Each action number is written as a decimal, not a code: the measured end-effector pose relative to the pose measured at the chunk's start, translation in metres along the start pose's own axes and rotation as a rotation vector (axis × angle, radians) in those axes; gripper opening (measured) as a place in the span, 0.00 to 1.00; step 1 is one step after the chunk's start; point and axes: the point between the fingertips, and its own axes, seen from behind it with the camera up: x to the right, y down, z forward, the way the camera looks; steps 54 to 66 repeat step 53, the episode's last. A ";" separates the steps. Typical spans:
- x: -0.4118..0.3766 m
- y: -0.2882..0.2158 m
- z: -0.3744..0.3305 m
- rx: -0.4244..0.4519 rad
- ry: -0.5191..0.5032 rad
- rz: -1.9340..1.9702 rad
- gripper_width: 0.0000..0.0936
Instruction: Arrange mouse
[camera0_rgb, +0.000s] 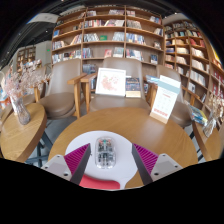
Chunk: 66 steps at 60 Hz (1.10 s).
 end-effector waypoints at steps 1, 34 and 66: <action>0.000 -0.003 -0.009 0.005 0.000 0.001 0.91; 0.064 0.068 -0.320 0.128 0.033 0.035 0.91; 0.077 0.117 -0.367 0.120 0.038 0.026 0.91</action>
